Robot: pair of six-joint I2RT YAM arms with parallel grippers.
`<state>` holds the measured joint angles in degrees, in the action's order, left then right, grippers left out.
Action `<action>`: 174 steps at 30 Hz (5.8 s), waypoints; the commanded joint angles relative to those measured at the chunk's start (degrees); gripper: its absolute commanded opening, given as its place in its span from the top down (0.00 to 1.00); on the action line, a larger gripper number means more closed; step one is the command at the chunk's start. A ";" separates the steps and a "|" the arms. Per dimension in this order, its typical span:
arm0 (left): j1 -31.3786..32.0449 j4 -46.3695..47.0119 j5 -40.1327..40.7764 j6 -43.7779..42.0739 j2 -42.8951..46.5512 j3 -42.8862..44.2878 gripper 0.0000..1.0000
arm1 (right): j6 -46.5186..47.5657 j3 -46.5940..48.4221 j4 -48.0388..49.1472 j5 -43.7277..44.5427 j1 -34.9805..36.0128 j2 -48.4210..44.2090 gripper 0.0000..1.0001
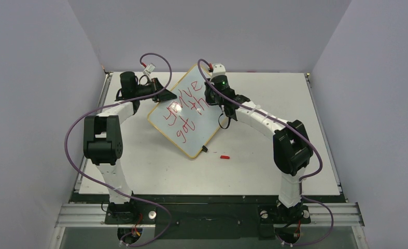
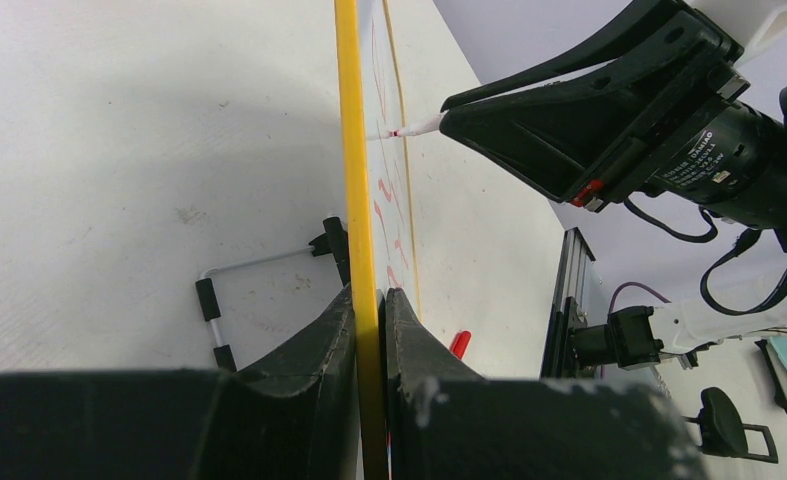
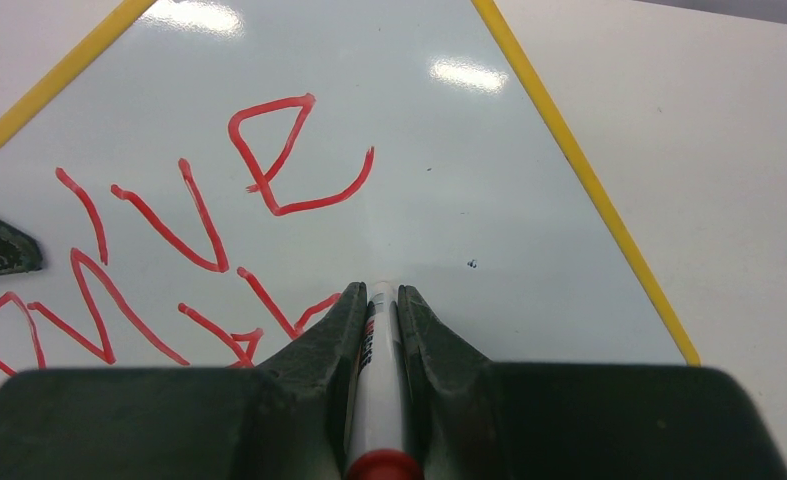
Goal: Write a sentence on the whiteboard
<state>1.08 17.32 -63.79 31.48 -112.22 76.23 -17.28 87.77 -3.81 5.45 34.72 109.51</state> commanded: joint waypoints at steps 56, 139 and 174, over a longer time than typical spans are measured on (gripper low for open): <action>-0.76 12.50 -0.01 -1.58 0.60 0.56 1.00 | -3.78 4.64 4.52 -3.89 -0.78 -0.50 1.00; -0.76 16.78 -0.63 1.71 -0.18 0.23 1.00 | -5.34 7.05 5.56 -4.87 -7.02 0.88 1.00; -0.77 16.86 -0.54 1.80 -0.32 0.19 1.00 | -6.87 3.19 6.66 -7.95 -4.93 3.06 1.00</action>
<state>0.58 26.17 -65.04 36.86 -113.19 75.22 -23.44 92.44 0.38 -1.85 29.34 112.40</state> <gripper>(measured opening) 0.074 0.111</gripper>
